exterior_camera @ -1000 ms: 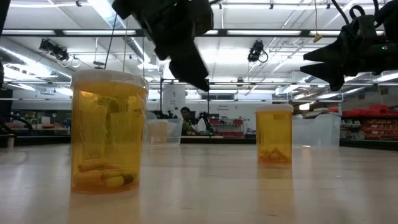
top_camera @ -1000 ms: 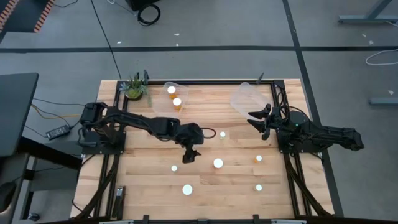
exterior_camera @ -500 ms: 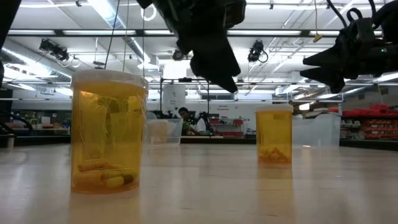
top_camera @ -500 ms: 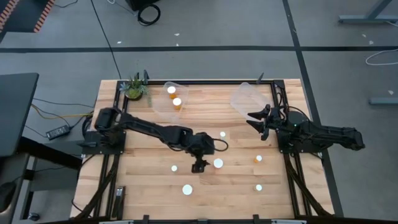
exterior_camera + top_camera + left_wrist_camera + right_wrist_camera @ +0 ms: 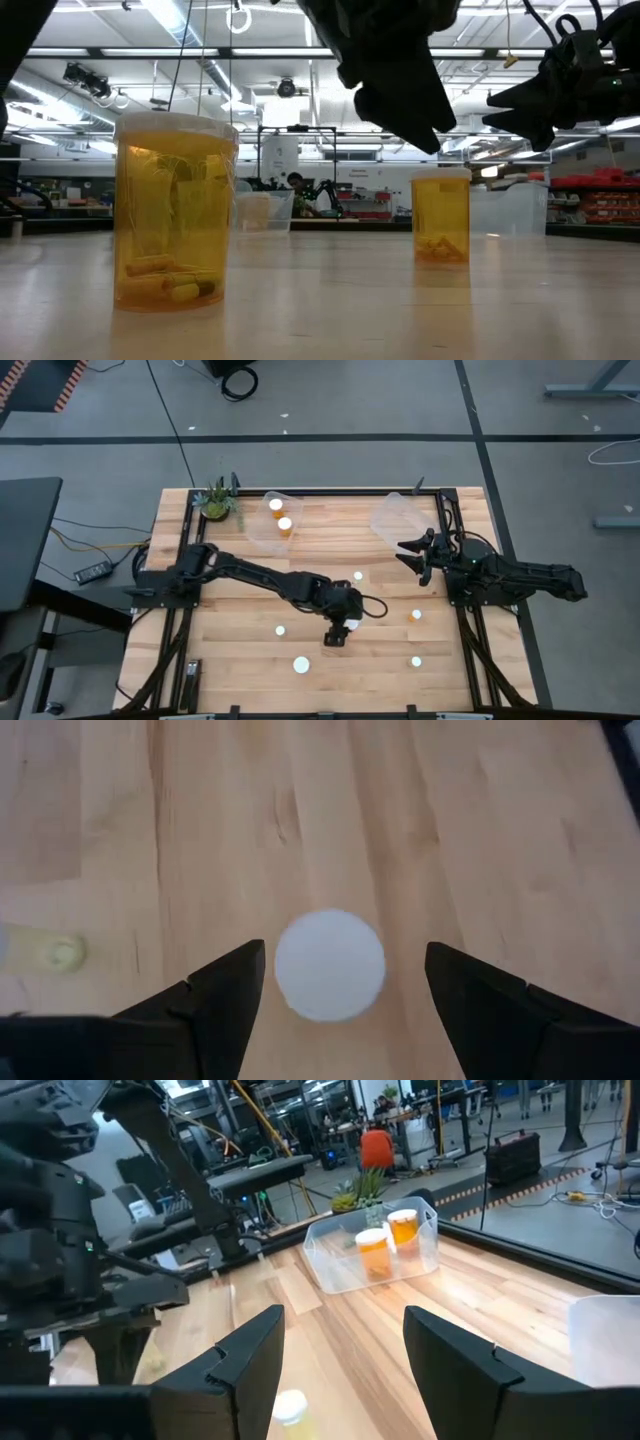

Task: Pick and place medicine bottles into bin by pill shape (circle, oval)
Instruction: Put the large orange pill bottle into the left transparent bin

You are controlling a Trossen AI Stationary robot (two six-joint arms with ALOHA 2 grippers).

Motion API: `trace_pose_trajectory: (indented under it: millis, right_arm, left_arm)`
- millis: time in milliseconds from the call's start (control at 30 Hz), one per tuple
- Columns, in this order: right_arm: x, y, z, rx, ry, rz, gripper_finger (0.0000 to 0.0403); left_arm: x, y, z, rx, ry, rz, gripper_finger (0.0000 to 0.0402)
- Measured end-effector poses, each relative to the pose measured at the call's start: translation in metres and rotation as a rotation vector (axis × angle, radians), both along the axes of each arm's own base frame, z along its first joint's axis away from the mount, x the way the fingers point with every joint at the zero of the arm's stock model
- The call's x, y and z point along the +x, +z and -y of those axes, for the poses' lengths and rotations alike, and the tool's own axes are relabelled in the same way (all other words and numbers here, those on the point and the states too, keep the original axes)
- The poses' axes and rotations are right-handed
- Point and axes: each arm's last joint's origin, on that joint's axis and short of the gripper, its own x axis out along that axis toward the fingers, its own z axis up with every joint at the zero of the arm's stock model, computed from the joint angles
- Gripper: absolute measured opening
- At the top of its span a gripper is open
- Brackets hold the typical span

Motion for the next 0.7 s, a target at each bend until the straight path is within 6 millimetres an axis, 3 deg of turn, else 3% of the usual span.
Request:
trace_pose_trajectory:
  millis: [300,700]
  right_arm:
    - [0.000,0.000,0.000,0.000,0.000,-0.002,0.0214]
    - [0.000,-0.001,0.000,0.002,0.000,-0.012,0.0214]
  left_arm:
    - [0.020,-0.002,0.006,0.050,-0.019,-0.060,0.0286]
    - [0.019,-0.006,0.009,0.149,-0.085,-0.065,0.0286]
